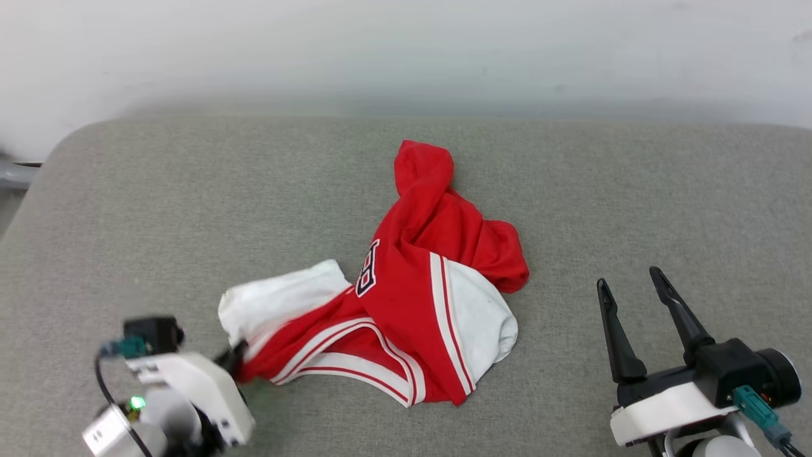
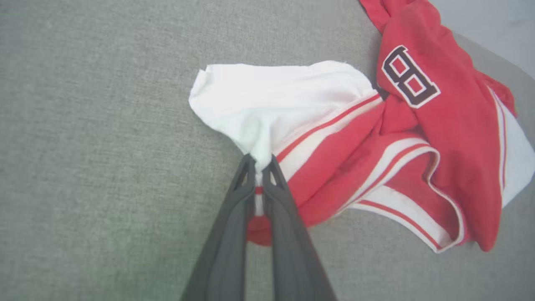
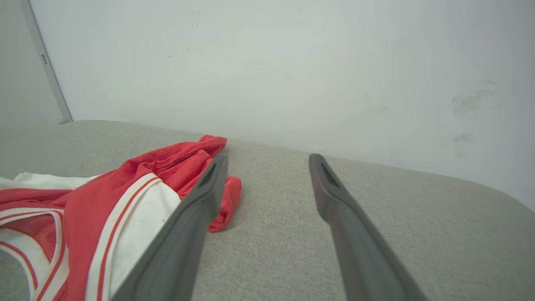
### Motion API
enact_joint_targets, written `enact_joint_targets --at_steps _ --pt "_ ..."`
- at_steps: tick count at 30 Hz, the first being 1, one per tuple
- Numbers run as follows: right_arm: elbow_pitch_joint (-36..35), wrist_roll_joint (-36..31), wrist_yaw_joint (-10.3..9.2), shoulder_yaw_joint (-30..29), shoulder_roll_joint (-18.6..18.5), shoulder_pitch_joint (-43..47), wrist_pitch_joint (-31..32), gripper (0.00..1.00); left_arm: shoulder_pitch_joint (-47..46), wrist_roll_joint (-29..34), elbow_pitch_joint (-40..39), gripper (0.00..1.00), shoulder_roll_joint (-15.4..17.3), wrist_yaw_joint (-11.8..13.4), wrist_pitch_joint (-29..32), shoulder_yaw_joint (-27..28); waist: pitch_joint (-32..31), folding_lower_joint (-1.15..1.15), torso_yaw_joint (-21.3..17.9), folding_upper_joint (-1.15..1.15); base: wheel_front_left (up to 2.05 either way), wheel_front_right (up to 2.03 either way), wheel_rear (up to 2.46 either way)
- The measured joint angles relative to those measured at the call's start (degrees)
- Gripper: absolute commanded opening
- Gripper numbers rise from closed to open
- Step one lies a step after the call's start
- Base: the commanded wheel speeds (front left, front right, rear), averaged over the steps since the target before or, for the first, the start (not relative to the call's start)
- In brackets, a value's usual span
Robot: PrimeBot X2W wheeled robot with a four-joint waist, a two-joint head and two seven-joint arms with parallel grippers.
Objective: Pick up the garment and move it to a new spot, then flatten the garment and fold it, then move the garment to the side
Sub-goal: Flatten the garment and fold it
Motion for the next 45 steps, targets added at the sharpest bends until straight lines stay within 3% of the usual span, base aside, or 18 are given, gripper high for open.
enact_joint_targets --at_steps 3,4,5,6,15,18,22,26,30,33,38,42,45 --pt "0.26 -0.31 0.0 -0.32 0.0 0.63 0.0 1.0 3.94 0.67 -0.79 0.0 -1.3 1.24 -1.24 -1.52 -0.87 0.0 0.77 0.0 0.0 0.0 0.0" --pt "0.4 -0.37 0.0 -0.29 0.0 0.68 -0.01 1.0 4.77 0.66 -0.77 0.15 -1.99 1.26 -1.66 -1.99 -1.14 0.0 0.97 0.0 0.0 0.0 0.0" --pt "0.53 -0.47 0.0 -0.09 0.0 0.77 -0.01 1.0 5.31 1.1 -0.6 0.71 -2.48 1.47 -2.15 -2.65 -1.38 0.0 1.14 0.0 0.0 0.0 0.0" --pt "0.64 -0.7 0.0 0.07 0.01 0.82 -0.01 1.0 5.5 2.38 -0.34 1.0 -2.54 1.68 -2.78 -3.48 -1.56 0.0 1.25 0.0 0.0 0.0 0.0" --pt "1.41 -1.34 0.0 -0.43 0.01 1.52 -0.01 1.0 1.9 13.36 -0.27 1.0 -1.33 2.22 -19.04 -3.38 -3.15 0.0 1.82 0.0 0.0 0.0 0.0" --pt "1.42 -1.35 0.0 -0.31 0.0 1.74 -0.01 1.0 1.86 18.78 -2.87 1.0 -1.18 2.3 -21.3 -2.04 -3.87 0.0 1.78 0.0 0.0 0.0 0.0" --pt "1.32 -1.88 0.0 -0.21 0.0 2.18 0.0 1.0 4.06 29.54 -13.62 1.0 -4.44 3.21 -21.47 5.89 -4.29 0.0 1.88 0.0 0.0 0.0 0.0" --pt "3.34 -2.8 0.01 2.97 -0.91 2.14 1.07 1.0 10.99 37.71 -20.49 1.0 -8.94 0.99 -21.5 11.13 -4.42 0.0 1.98 0.0 0.0 0.0 0.0" --pt "3.94 1.46 0.0 10.11 -6.35 -0.74 11.8 1.0 13.76 42.89 -22.68 1.0 -12.18 -2.31 -21.5 13.78 -4.1 0.01 2.61 0.0 0.0 0.0 0.0" --pt "2.96 9.33 0.02 17.85 -12.13 -4.07 25.35 1.0 14.43 45.14 -22.64 1.0 -14.02 -4.72 -21.5 14.97 -3.81 0.01 3.4 0.0 0.0 0.0 0.0" --pt "-0.26 21.36 0.0 24.95 -20.04 -11.16 47.8 1.0 14.45 47.25 -22.28 1.0 -17.57 -7.97 -21.5 17.0 -3.01 0.01 5.17 0.0 0.0 0.0 0.0" --pt "-0.88 27.62 -0.01 27.94 -21.94 -15.56 60.84 1.0 14.4 48.42 -21.89 1.0 -19.94 -10.0 -21.51 18.3 -2.24 0.01 7.17 0.0 0.0 0.0 0.0" --pt "-0.8 28.5 0.01 29.47 -22.9 -19.42 65.47 1.0 14.34 48.81 -21.29 1.0 -21.5 -11.1 -21.5 18.9 -1.61 0.01 8.86 0.0 0.0 0.0 0.0"
